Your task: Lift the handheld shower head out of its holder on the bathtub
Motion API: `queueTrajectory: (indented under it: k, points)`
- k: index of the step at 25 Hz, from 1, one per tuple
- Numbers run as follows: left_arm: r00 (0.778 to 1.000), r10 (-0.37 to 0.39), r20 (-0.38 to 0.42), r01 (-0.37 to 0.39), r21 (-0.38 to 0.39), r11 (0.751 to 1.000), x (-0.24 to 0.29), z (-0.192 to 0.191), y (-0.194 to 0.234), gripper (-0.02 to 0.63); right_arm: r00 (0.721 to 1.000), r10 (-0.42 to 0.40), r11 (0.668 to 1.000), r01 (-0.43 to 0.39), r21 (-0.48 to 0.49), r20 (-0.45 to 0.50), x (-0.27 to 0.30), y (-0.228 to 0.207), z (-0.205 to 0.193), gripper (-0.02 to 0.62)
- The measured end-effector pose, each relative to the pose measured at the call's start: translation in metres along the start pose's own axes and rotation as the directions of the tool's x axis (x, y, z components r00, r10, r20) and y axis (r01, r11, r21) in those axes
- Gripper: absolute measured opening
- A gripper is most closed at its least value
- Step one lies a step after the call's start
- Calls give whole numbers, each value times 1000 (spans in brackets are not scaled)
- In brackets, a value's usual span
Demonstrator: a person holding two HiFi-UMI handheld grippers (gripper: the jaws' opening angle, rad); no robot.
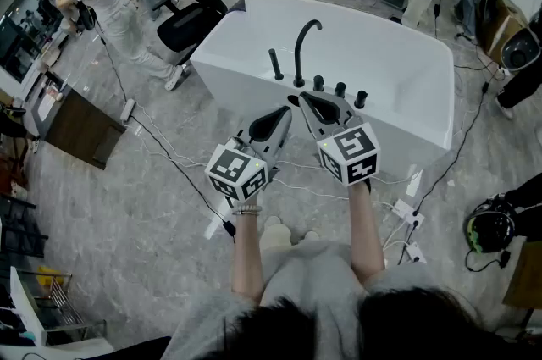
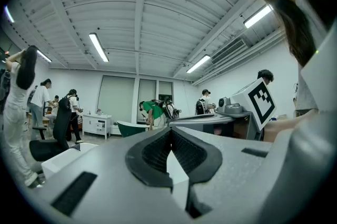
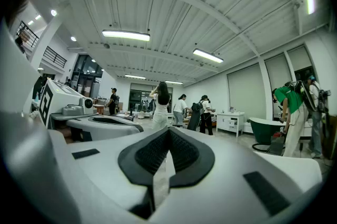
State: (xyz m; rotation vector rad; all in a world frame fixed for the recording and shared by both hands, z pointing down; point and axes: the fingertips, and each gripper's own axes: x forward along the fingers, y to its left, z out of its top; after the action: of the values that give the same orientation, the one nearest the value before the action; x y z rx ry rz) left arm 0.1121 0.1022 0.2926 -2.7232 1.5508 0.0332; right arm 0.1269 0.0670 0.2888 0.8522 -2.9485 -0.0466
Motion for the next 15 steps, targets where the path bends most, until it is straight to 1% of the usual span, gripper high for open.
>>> queueTrajectory:
  k: [6, 11, 15]
  points:
    - [1000, 10, -9, -10, -5, 1000, -3, -4, 0, 5, 1000, 7, 1000, -7, 1, -8, 1, 3, -3, 0]
    - [999, 46, -17, -46, -20, 999, -11, -13, -1, 5, 1000, 24, 1000, -24, 11, -9, 1, 9, -11, 0]
    - [997, 74, -33, -76, -43, 996, -22, -20, 11, 5, 998, 51, 998, -50, 25, -23, 14, 20, -17, 1]
